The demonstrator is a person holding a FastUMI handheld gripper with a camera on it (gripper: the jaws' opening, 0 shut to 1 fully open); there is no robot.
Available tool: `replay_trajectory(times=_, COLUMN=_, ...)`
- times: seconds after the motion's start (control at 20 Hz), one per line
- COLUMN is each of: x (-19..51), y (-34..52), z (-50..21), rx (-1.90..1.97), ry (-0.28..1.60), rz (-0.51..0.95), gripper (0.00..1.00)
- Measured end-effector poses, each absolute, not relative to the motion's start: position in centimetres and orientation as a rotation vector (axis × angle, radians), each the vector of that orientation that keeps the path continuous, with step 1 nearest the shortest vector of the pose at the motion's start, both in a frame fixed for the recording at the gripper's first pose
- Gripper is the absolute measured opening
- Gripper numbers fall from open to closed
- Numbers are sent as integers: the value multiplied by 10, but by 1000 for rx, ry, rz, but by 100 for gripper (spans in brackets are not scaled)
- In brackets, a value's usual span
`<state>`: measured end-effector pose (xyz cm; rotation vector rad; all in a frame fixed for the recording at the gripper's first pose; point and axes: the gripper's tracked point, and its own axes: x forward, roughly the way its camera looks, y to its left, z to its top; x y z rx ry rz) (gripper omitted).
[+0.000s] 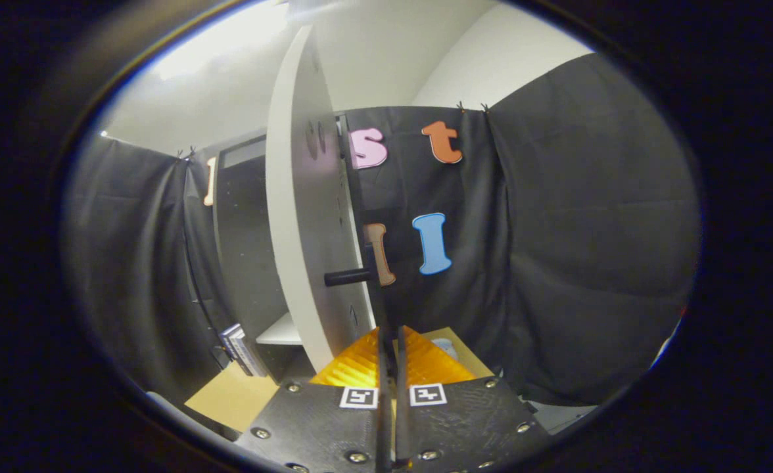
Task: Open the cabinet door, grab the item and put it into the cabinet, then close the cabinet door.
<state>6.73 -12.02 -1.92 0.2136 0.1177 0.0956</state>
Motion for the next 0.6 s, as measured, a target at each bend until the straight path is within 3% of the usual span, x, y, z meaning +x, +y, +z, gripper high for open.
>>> replay_trajectory(times=0.2, x=61, y=-123, z=-23, rx=197, ry=128, rz=57, gripper=10)
replay_trajectory(times=0.6, x=12, y=-115, z=-12, rx=188, ry=111, rz=-30, gripper=10)
